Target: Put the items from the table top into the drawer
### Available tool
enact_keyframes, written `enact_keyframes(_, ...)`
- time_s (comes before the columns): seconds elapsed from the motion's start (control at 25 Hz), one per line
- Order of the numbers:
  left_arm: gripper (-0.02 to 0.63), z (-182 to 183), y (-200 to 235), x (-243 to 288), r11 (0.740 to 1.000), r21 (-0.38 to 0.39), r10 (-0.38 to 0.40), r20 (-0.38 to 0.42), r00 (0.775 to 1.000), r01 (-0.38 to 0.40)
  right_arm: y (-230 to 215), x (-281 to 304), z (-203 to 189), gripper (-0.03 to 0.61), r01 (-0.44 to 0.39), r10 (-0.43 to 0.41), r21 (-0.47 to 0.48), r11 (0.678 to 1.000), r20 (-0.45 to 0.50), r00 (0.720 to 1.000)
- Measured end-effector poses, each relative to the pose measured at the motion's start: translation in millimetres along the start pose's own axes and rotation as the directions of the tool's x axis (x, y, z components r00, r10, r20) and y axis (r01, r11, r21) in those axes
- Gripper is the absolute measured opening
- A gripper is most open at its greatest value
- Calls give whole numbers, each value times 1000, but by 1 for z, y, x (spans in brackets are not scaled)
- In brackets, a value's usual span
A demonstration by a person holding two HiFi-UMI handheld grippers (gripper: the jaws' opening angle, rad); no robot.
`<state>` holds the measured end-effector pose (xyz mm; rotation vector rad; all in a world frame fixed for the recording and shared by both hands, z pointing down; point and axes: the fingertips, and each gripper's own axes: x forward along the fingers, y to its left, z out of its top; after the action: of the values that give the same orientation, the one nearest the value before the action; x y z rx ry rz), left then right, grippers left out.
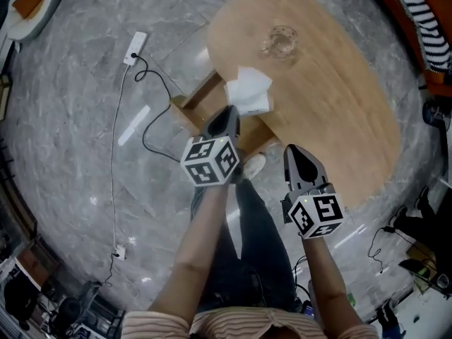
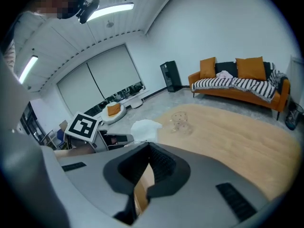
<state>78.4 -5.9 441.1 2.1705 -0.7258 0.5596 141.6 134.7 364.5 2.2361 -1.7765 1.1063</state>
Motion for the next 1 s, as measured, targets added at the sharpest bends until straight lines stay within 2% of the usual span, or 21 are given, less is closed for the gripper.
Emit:
enact_keyframes(0.2,32,1,64,-20,990,-102,100,42,994,-96,38,33,-4,9,-73,71,-59,996,-47,996)
enact_keyframes(0.44,32,-8,118,-35,958,-221,202,66,977,-183,70,63,-19,9,-147,130,-126,981,-131,983)
enact_keyframes(0.72,32,-32,159,-40,922,-323,242,54,969,-212,104,90,-44,9,-192,153,-178,965,-210,966)
enact_keyframes(1.0,32,-62,183,-31,881,-420,260,44,965,-218,118,107,-69,9,-218,158,-210,953,-270,950)
